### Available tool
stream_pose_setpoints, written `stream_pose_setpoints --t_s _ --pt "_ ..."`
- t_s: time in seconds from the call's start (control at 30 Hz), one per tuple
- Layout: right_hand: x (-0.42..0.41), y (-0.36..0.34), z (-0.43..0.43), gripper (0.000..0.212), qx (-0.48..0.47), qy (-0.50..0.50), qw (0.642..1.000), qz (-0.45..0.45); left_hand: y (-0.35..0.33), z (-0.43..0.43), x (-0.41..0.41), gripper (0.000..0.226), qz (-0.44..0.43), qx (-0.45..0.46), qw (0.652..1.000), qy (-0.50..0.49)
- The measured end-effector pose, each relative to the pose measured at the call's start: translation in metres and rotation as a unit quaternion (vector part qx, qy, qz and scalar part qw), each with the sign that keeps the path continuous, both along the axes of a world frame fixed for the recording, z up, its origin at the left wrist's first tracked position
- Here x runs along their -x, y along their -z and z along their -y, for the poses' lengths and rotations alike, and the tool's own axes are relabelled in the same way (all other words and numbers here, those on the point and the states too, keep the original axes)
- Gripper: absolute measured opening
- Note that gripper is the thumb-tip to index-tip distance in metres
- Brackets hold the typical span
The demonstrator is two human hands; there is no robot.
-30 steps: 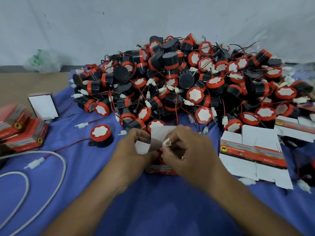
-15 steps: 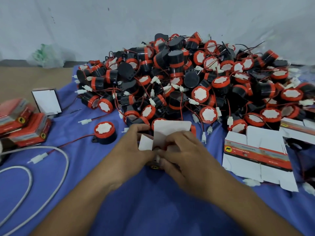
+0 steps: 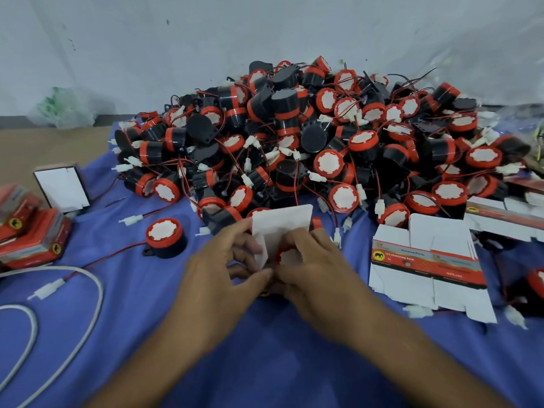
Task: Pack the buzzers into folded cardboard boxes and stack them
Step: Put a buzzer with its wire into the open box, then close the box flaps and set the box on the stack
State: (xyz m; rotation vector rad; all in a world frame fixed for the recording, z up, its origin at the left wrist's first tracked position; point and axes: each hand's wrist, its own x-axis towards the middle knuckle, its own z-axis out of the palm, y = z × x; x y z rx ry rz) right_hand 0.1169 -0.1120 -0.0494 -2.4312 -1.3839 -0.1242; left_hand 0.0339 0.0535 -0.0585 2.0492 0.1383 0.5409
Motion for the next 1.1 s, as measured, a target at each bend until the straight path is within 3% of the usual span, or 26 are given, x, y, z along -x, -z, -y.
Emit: stream_pose_setpoints --t_s 0.1,0.2,0.27,0.33,0.4,0.43,0.53,0.6,0.63,0.73,0.8,0.9,0.97,1.1 --pt "-0.002 0.004 0.007 0.016 -0.071 0.003 0.997 0.003 0.005 0.005 -0.001 0.073 -0.001 -0.07 0.997 -0.013" --pt "-0.005 0.006 0.015 0.015 -0.085 -0.014 0.996 0.028 0.004 0.003 -0.002 0.079 -0.008 -0.063 0.998 -0.021" --pt "-0.011 0.005 0.021 0.016 -0.145 -0.035 0.989 -0.015 0.003 0.002 -0.003 0.067 -0.019 -0.066 0.998 -0.017" --pt "-0.019 0.001 0.027 0.019 -0.237 0.019 0.969 -0.061 0.005 0.002 -0.004 0.046 -0.027 -0.072 0.997 -0.004" --pt "-0.03 0.0 0.032 0.016 -0.285 0.149 0.941 -0.103 0.007 0.004 -0.007 0.027 -0.046 -0.049 0.998 0.005" --pt "-0.034 0.0 0.033 0.016 -0.278 0.196 0.923 -0.177 0.007 0.004 -0.008 0.023 -0.058 -0.032 0.998 0.009" --pt "-0.033 0.003 0.031 0.019 -0.318 0.167 0.815 -0.454 0.008 0.003 -0.008 0.02 -0.062 -0.001 0.998 0.012" --pt "-0.029 0.003 0.029 0.029 -0.372 0.124 0.775 -0.495 0.009 0.002 -0.008 0.024 -0.055 0.019 0.998 0.013" --pt "-0.027 0.004 0.027 0.028 -0.372 0.101 0.786 -0.483 0.009 0.002 -0.008 0.028 -0.052 0.025 0.998 0.016" --pt "-0.021 0.011 0.019 0.011 -0.29 0.082 0.86 -0.411 0.009 0.003 -0.009 0.047 -0.049 0.031 0.997 0.045" --pt "-0.02 0.018 0.015 0.017 -0.274 0.115 0.859 -0.418 0.01 0.002 -0.008 0.052 -0.045 0.023 0.997 0.05" --pt "-0.021 0.019 0.014 0.045 -0.295 0.141 0.846 -0.421 0.011 -0.001 -0.008 0.051 -0.037 -0.008 0.998 0.05" --pt "-0.021 0.016 0.017 0.049 -0.285 0.095 0.873 -0.384 0.01 -0.005 -0.007 0.041 -0.038 -0.008 0.996 0.079" --pt "-0.025 0.009 0.022 0.028 -0.226 0.027 0.937 -0.264 0.004 -0.011 -0.003 0.043 -0.033 0.073 0.98 0.181"
